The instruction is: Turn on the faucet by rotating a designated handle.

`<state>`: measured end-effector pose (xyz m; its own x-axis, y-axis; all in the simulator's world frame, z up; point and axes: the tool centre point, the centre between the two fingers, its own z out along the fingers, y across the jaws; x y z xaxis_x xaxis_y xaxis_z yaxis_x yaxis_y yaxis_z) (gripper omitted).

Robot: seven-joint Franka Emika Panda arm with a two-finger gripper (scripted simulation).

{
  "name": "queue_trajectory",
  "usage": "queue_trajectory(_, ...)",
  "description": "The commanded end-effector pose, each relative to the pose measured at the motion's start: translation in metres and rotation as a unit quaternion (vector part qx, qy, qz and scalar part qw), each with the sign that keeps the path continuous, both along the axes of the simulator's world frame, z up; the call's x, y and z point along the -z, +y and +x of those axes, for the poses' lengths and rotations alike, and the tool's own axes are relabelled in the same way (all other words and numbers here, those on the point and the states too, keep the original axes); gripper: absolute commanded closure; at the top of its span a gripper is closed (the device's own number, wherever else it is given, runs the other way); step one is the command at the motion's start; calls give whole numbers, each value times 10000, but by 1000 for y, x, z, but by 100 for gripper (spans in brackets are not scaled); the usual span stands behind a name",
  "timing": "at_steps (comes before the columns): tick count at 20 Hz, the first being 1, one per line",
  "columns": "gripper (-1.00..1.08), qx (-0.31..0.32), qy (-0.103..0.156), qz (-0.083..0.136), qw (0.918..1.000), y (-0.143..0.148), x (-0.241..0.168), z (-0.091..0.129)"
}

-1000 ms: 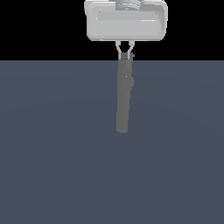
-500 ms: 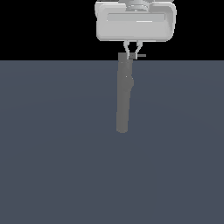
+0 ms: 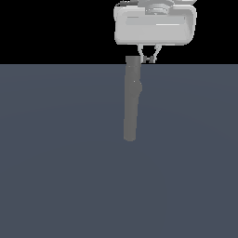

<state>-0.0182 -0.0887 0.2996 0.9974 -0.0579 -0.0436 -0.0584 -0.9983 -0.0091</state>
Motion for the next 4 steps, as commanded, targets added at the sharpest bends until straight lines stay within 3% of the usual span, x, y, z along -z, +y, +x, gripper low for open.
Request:
queue_trajectory(1, 108, 59, -202, -52, 9998, -10, -1, 26)
queue_trajectory(4, 108, 85, -211, -59, 9997, -16, -1, 32)
